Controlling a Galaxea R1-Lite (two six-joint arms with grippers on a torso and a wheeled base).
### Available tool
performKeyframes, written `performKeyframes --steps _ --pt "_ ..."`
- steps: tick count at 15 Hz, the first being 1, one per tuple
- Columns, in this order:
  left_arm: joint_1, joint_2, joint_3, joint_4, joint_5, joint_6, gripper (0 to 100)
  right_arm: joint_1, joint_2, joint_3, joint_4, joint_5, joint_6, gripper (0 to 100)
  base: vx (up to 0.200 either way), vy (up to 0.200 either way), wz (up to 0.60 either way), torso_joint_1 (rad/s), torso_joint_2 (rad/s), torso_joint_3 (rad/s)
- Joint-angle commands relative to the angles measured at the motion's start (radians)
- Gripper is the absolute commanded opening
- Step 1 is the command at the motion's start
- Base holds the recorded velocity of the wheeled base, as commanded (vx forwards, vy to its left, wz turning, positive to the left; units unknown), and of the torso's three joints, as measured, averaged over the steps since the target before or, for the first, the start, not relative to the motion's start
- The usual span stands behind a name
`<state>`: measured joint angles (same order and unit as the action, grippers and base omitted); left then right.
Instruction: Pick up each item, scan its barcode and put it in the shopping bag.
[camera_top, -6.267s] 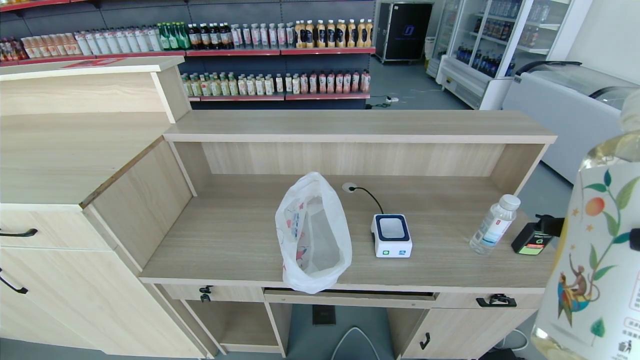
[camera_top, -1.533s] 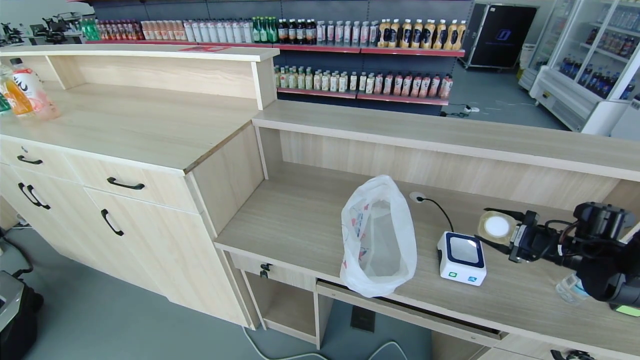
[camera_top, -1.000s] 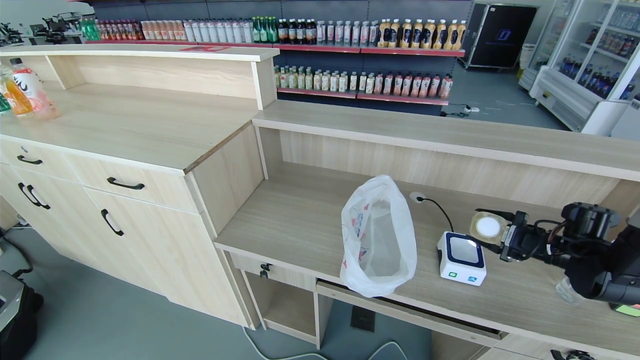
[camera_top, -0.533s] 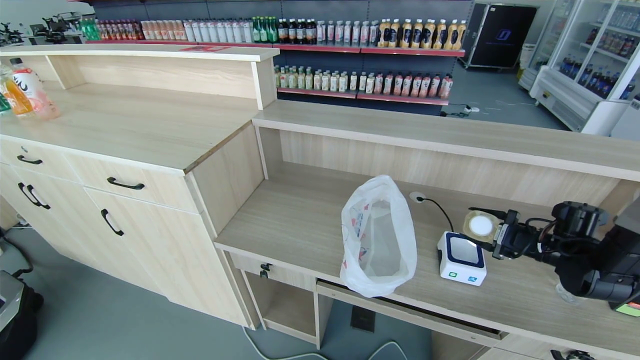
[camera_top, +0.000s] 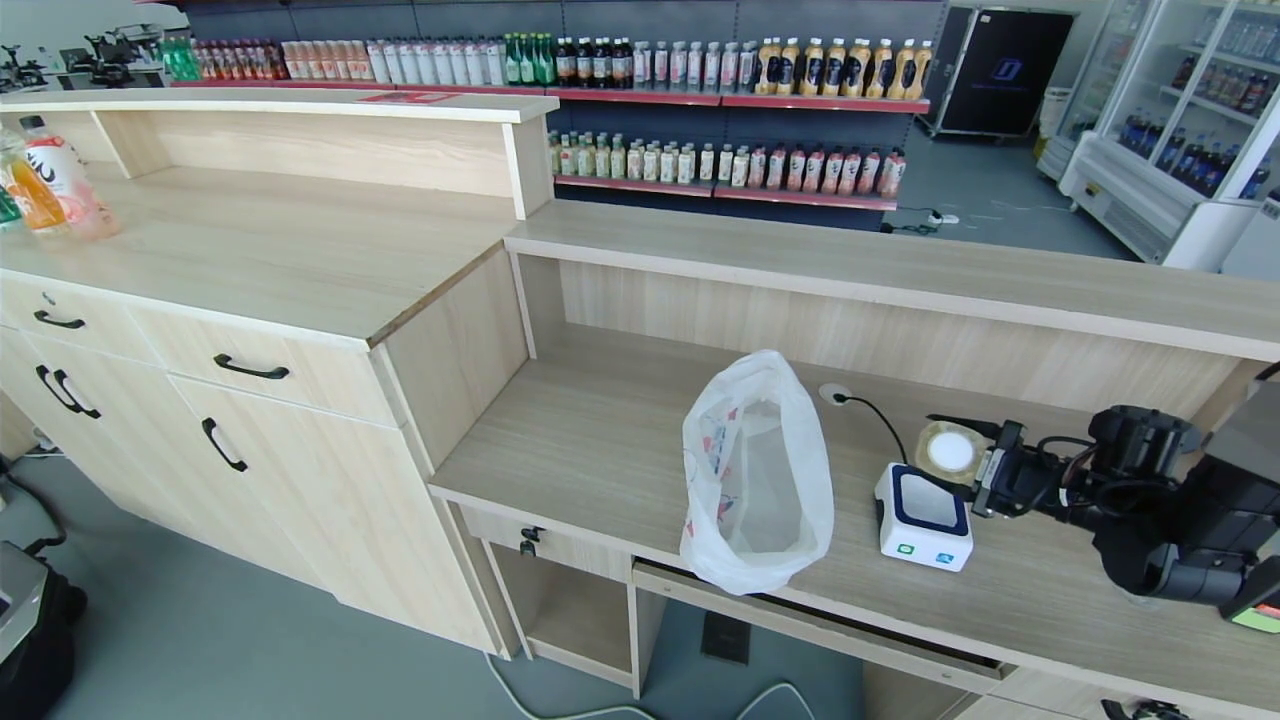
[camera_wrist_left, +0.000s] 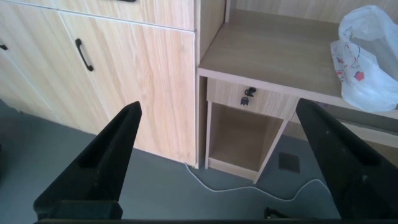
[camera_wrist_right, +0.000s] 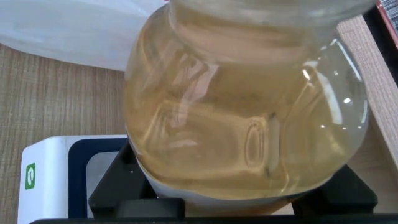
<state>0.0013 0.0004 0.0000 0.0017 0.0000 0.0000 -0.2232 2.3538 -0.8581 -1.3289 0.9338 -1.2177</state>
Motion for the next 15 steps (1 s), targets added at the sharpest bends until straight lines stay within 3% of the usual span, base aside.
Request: performKeyframes --steps 1,15 --pt "0.0 0.0 0.0 0.0 0.0 0.0 100 0.001 0.01 -0.004 -0.001 0.0 0.003 0 0.0 0.0 0.0 0.0 0.0 0.0" --pt "0.0 0.0 0.0 0.0 0.0 0.0 100 0.001 0.05 -0.038 -0.019 -0.001 0.024 0 0.0 0.0 0.0 0.0 0.0 0.0"
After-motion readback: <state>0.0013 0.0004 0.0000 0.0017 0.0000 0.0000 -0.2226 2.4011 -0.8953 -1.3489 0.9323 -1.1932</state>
